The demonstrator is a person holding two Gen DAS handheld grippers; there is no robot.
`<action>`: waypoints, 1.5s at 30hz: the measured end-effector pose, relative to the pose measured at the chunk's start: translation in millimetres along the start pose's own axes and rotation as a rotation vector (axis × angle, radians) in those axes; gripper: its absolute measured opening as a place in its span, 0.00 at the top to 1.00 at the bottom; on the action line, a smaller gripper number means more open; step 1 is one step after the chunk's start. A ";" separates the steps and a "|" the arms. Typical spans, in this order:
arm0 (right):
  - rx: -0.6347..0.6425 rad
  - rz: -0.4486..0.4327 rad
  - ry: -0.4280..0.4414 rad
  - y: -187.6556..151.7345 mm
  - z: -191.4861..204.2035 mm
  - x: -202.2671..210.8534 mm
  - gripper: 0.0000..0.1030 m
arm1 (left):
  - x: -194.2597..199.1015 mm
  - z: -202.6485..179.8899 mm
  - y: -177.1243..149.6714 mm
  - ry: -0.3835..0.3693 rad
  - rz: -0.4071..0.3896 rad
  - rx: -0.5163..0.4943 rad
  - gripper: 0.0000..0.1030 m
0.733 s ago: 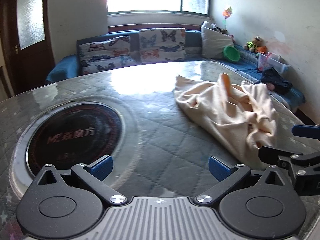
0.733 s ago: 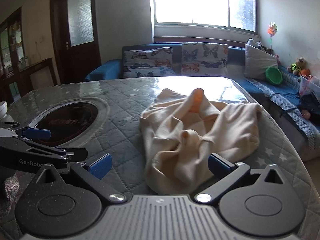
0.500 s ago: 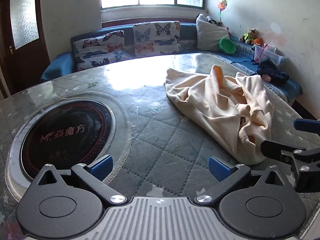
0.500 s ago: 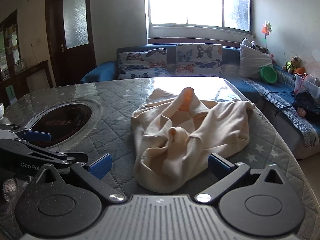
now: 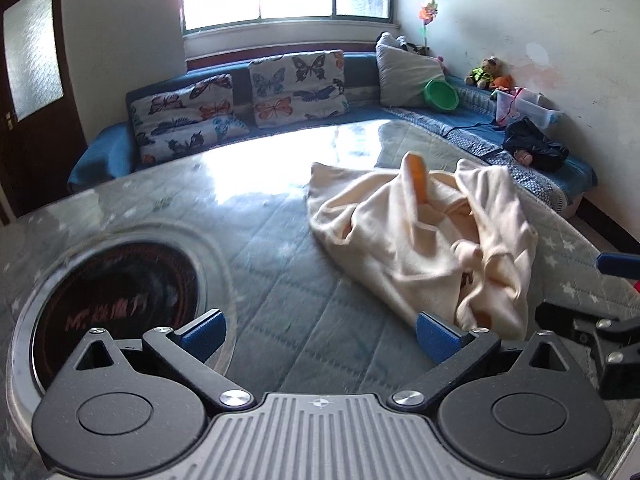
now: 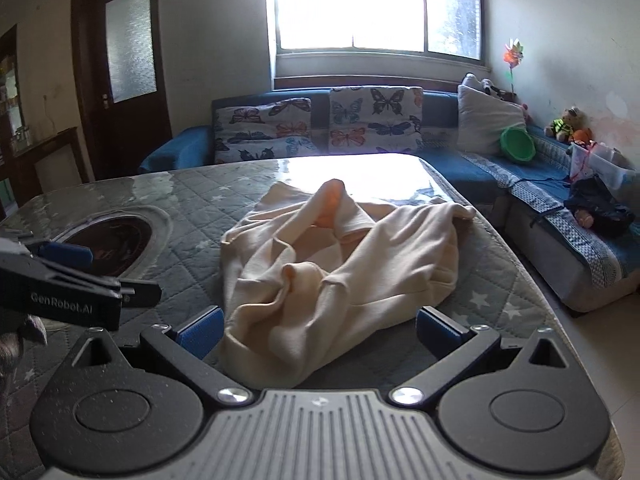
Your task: Fold clothes
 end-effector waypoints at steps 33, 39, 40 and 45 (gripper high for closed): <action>-0.059 0.017 -0.035 26.5 -39.9 -57.2 0.02 | -104.2 -47.9 81.6 -0.184 0.023 -0.047 0.43; -0.054 0.027 -0.027 35.1 -38.2 -72.5 0.08 | -127.2 -58.8 82.7 -0.215 0.059 -0.059 0.55; -0.051 0.029 -0.025 36.4 -38.0 -75.4 0.10 | -131.0 -59.5 81.5 -0.217 0.069 -0.060 0.67; -0.047 0.047 -0.012 40.6 -37.1 -88.8 0.14 | -141.1 -51.9 75.9 -0.226 0.096 -0.051 0.93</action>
Point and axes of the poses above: each gripper's, at about its wrist camera, not at the fingertips, and x roughly against the way its jaws point, z to its left, y to its top, the point moved 4 cm from there along -x, roughly the way its jaws point, and after that the axes turned 1 degree about -z, right-handed, at the moved point
